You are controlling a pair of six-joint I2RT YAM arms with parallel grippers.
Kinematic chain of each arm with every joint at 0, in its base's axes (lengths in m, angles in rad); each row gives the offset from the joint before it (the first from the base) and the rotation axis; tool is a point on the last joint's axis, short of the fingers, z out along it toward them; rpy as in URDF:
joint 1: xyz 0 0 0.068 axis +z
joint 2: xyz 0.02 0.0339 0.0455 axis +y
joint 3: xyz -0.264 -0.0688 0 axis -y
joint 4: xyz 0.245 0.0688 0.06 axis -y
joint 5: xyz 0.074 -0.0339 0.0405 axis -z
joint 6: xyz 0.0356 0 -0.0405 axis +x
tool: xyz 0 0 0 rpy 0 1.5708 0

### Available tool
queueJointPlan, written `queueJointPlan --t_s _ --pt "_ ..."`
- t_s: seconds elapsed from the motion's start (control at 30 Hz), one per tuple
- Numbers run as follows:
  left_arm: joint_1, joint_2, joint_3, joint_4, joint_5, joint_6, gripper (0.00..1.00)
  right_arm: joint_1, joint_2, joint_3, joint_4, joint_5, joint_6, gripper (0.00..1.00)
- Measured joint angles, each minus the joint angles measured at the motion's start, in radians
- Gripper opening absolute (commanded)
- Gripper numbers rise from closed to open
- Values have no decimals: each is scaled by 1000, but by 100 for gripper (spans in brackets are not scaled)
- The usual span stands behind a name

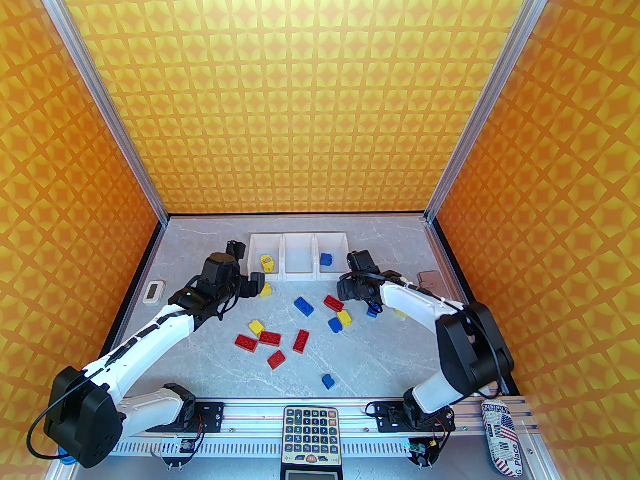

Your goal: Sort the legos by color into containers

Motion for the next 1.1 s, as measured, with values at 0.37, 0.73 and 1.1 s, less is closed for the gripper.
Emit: queueJointPlan --t_s 0.37,0.73,1.1 --pt "-2 -26 -93 113 5 4 87 -9 79 66 -3 -13 0 75" --pt "-22 -58 -119 172 7 -33 88 -22 130 112 -14 -23 0 71" --pt "-28 -145 -165 220 8 -29 88 -22 164 136 -44 -38 -6 53"
